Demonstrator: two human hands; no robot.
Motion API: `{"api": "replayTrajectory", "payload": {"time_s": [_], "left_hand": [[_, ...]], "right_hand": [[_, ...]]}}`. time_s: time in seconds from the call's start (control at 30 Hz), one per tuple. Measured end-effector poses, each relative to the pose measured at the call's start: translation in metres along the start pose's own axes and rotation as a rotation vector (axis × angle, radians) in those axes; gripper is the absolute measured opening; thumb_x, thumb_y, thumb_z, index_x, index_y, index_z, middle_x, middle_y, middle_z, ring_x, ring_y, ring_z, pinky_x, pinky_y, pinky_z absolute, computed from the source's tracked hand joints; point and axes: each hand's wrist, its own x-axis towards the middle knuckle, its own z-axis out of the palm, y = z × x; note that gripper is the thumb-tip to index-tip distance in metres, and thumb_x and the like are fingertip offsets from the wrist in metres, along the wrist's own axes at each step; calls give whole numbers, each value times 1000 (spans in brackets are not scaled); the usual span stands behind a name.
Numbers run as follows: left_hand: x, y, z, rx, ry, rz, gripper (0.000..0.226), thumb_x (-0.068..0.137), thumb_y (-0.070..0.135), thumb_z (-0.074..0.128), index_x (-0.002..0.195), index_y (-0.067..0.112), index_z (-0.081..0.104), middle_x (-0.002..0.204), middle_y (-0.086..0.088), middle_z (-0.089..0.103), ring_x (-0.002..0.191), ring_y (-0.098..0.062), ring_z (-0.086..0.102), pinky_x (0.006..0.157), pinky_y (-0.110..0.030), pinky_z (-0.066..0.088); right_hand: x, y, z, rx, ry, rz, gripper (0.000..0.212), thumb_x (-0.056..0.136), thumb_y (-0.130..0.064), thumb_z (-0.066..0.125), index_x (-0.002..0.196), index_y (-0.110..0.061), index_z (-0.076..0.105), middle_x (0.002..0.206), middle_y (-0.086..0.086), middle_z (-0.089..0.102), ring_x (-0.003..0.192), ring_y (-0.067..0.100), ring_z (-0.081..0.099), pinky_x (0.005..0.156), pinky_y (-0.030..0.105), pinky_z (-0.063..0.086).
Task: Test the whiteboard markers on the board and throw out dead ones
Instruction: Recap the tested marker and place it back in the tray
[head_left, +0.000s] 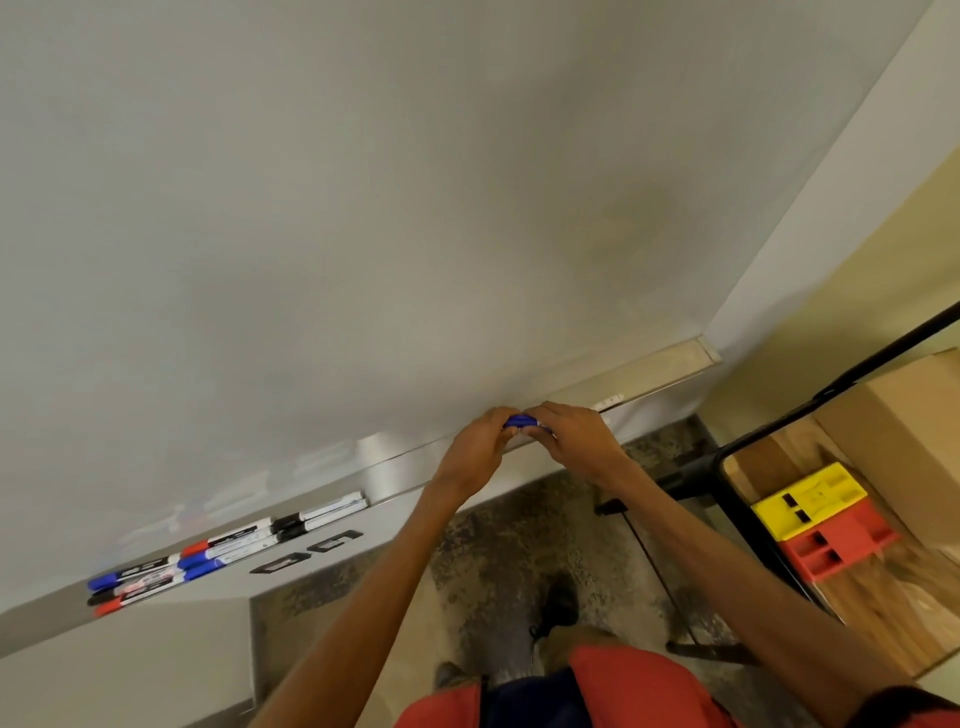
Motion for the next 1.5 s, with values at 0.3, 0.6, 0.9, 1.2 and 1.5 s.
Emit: {"api": "replayTrajectory", "payload": {"time_s": [0.3, 0.6, 0.9, 1.2, 1.5], "left_hand": [[-69, -26, -46, 84, 19, 100, 27, 105, 17, 47, 128, 13, 61, 114, -7, 68, 89, -13, 62, 81, -18, 46], [-162, -61, -91, 189, 36, 89, 21, 105, 13, 44, 120, 12, 59, 99, -9, 69, 84, -18, 65, 77, -33, 56], [-225, -81, -142, 150, 159, 92, 26, 105, 21, 47, 123, 11, 62, 106, -7, 71, 93, -18, 66, 84, -31, 54], [-236, -60, -195, -146, 593, 4, 23, 107, 31, 37, 121, 17, 48, 93, 3, 65, 76, -3, 61, 66, -10, 45], [-216, -2, -289, -373, 822, 82, 30, 107, 31, 29, 90, 12, 44, 72, -16, 59, 58, -11, 49, 56, -27, 42]], "right_hand": [[-5, -80, 14, -171, -33, 13, 49, 95, -51, 32, 101, -14, 63, 78, 4, 71, 58, 25, 63, 52, 26, 36], [-7, -174, 45, -265, -206, -38, 49, 102, -52, 31, 103, -12, 61, 75, 3, 65, 56, 17, 51, 58, 26, 43], [-3, -249, 64, -157, -20, -94, 77, 93, -70, 16, 87, -13, 67, 61, 1, 62, 47, 13, 45, 48, 20, 29], [53, -314, 11, 25, 271, 14, 37, 98, -52, 47, 91, -17, 55, 60, -8, 52, 48, 11, 46, 46, 19, 32], [109, -379, -83, 383, 471, -140, 12, 104, -14, 39, 114, -19, 44, 64, -10, 45, 48, 9, 42, 47, 16, 32]]}}
